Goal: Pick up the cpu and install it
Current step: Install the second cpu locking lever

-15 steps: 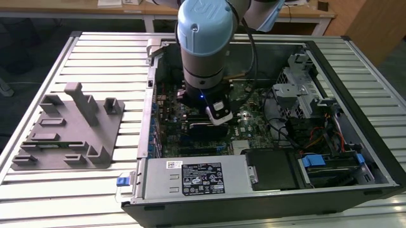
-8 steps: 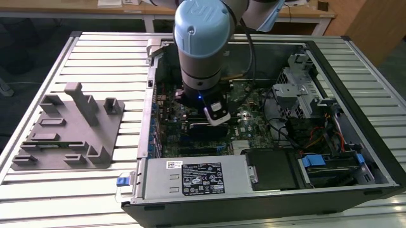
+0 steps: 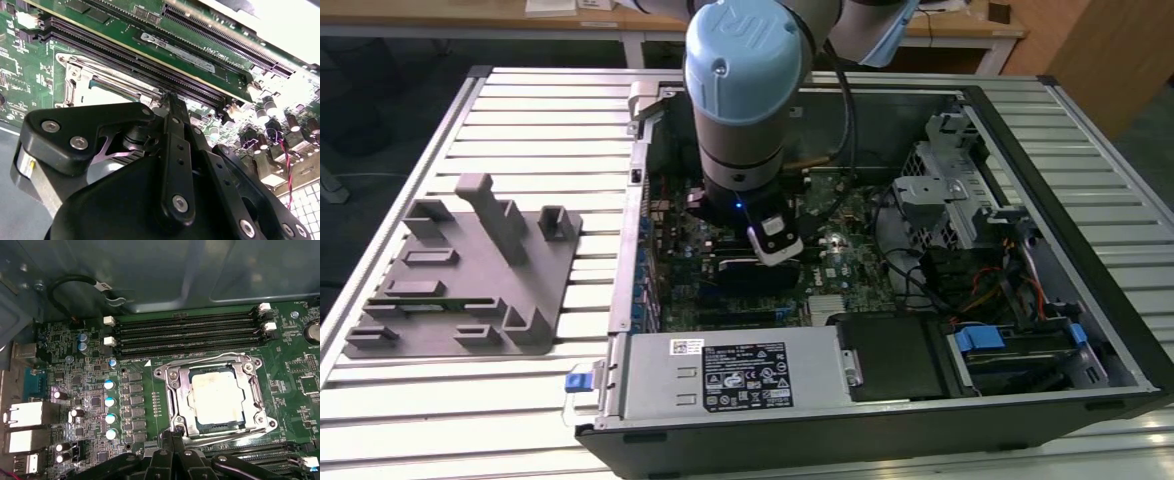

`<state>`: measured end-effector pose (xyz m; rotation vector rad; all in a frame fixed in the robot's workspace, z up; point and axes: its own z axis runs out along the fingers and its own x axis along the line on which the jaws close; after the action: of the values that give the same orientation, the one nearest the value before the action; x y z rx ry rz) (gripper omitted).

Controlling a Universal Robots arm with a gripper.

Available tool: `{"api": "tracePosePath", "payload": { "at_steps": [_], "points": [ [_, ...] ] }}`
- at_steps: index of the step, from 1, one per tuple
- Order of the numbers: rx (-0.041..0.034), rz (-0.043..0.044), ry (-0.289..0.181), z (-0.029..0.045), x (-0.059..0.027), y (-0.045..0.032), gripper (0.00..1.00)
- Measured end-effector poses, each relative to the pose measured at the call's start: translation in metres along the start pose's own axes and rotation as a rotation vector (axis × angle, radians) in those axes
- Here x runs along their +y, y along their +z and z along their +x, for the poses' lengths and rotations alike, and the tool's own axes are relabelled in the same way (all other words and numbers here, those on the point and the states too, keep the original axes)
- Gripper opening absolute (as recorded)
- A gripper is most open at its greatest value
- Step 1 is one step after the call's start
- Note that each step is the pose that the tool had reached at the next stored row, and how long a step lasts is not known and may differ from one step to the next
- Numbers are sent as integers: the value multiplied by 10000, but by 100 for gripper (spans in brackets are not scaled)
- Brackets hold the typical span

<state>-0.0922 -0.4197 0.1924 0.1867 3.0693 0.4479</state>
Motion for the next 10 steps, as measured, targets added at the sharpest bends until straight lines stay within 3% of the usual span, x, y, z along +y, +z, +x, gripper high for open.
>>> {"api": "tracePosePath", "payload": {
  "at_steps": [10],
  "points": [
    [0,1,-4,3,-4,30,11]
  ]
}}
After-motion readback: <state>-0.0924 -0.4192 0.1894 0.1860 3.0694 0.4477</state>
